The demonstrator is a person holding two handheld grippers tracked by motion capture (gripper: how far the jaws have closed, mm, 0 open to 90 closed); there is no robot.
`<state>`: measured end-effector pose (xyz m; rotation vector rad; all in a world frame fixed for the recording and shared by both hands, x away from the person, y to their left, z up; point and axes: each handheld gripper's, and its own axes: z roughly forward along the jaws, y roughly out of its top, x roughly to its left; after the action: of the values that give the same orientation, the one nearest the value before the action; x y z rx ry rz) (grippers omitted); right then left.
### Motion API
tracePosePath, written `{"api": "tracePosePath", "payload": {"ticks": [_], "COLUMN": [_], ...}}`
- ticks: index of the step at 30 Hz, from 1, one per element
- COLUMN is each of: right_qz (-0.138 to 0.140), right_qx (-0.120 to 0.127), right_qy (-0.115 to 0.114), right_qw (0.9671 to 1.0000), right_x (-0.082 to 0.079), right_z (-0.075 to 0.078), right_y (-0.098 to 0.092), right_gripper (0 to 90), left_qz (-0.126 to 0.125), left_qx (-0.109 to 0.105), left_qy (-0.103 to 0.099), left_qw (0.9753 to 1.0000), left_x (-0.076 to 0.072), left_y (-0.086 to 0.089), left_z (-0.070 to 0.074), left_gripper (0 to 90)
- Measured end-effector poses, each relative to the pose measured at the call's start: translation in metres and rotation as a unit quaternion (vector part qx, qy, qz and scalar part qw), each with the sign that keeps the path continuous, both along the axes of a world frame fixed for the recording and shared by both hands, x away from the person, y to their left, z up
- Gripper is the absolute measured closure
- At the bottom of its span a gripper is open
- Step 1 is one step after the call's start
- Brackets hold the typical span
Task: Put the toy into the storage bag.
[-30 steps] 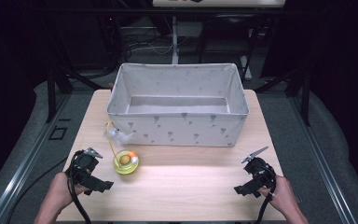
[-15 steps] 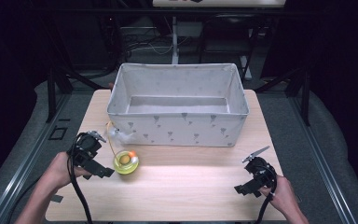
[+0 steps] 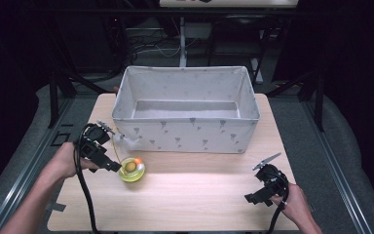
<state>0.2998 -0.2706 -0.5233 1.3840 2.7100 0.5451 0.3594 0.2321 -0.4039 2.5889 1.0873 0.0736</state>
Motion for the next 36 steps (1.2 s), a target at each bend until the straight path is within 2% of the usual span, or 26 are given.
{"api": "tracePosePath", "payload": {"ticks": [5, 7, 9, 10, 15, 18, 24, 29, 30, 36], "right_qz": [0.003, 0.014, 0.001, 0.001, 0.001, -0.004, 0.000, 0.004, -0.003, 0.004], "right_qx": [-0.005, -0.013, -0.002, -0.002, -0.003, 0.002, -0.002, -0.005, 0.000, -0.006], "right_qy": [0.002, 0.008, 0.000, 0.000, 0.000, -0.002, 0.000, 0.003, -0.002, 0.003], "right_qw": [1.0000, 0.9998, 1.0000, 1.0000, 1.0000, 1.0000, 1.0000, 1.0000, 1.0000, 1.0000], "right_x": [0.000, 0.002, 0.000, 0.000, 0.000, -0.001, 0.000, 0.000, -0.001, 0.000], "right_z": [0.000, 0.002, 0.000, 0.000, 0.000, -0.001, -0.001, 0.000, -0.001, 0.000], "right_y": [0.000, -0.001, 0.000, 0.000, 0.000, 0.000, 0.000, 0.000, 0.000, -0.001], "right_gripper": [2.0, 2.0, 2.1, 2.1, 2.1, 2.2, 2.2, 2.2, 2.2, 2.2], "left_qz": [-0.005, -0.008, -0.008, -0.007, -0.012, -0.015, -0.013, -0.010, -0.010, -0.002], "left_qx": [0.002, 0.003, 0.006, 0.010, 0.024, 0.031, 0.031, 0.028, 0.027, 0.028], "left_qy": [-0.002, -0.001, 0.002, 0.002, 0.006, 0.008, 0.003, 0.000, 0.000, -0.006], "left_qw": [1.0000, 1.0000, 1.0000, 0.9999, 0.9996, 0.9994, 0.9994, 0.9996, 0.9996, 0.9996], "left_x": [0.008, 0.011, 0.014, 0.014, 0.017, 0.018, 0.020, 0.020, 0.020, 0.020], "left_y": [-0.005, -0.008, -0.009, -0.010, -0.014, -0.017, -0.020, -0.018, -0.017, -0.014], "left_z": [0.012, 0.015, 0.016, 0.016, 0.017, 0.017, 0.016, 0.017, 0.017, 0.017], "left_gripper": [28.1, 32.6, 40.7, 40.7, 53.4, 56.3, 65.1, 72.5, 73.8, 80.7]}}
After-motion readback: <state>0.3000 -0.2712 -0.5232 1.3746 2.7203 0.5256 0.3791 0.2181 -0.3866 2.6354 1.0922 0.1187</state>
